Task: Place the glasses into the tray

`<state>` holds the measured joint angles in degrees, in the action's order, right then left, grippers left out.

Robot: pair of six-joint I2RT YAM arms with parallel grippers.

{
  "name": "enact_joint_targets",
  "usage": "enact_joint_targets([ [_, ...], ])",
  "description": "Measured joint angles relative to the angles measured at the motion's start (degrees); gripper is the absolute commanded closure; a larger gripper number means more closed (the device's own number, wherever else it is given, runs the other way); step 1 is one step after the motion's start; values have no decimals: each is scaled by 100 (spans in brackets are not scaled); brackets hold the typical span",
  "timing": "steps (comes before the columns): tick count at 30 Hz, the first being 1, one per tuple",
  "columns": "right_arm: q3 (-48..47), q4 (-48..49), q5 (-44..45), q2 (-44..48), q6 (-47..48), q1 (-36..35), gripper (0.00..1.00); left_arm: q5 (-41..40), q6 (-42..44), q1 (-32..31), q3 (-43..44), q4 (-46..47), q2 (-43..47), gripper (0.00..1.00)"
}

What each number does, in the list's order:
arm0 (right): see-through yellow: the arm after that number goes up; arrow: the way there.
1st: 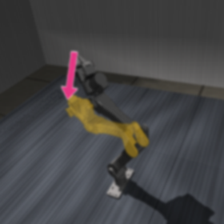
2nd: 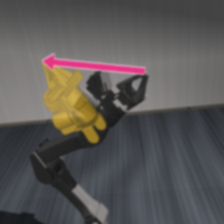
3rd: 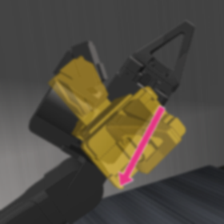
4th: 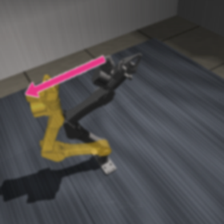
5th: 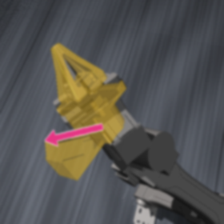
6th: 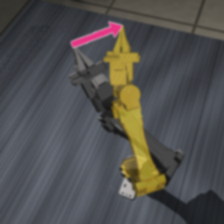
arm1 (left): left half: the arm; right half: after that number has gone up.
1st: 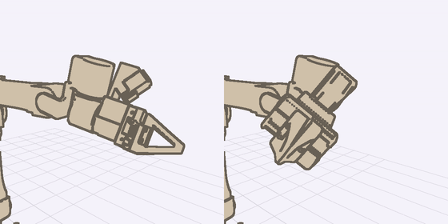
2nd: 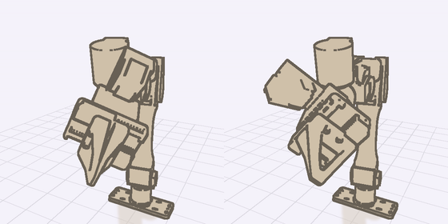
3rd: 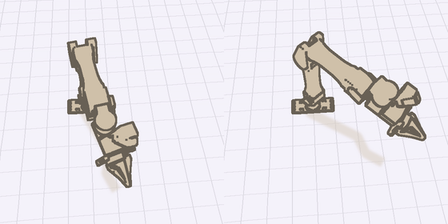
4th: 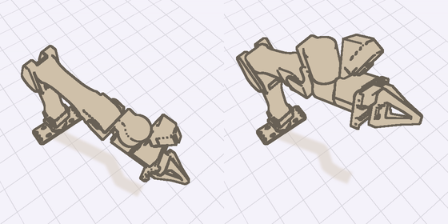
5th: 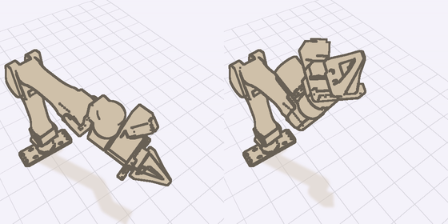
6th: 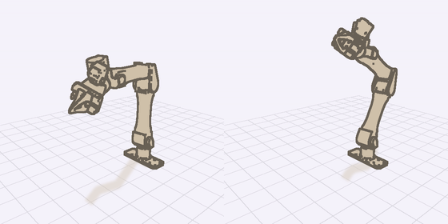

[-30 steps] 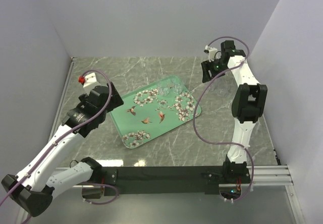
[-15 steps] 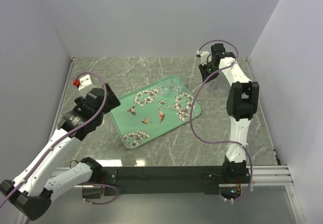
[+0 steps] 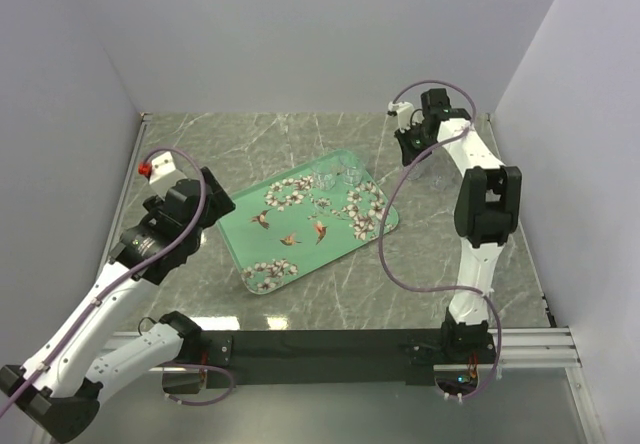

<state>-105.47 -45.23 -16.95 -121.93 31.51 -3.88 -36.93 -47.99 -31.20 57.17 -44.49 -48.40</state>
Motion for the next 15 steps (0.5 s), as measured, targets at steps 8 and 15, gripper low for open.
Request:
enact_joint_targets([
  [8, 1025, 0, -922, 1283, 605, -2, 100, 0, -146, 0, -168, 7, 96, 0],
  [15, 1751, 52, -1563, 1991, 1043, -35, 100, 0, -238, 0, -317, 31, 181, 0],
])
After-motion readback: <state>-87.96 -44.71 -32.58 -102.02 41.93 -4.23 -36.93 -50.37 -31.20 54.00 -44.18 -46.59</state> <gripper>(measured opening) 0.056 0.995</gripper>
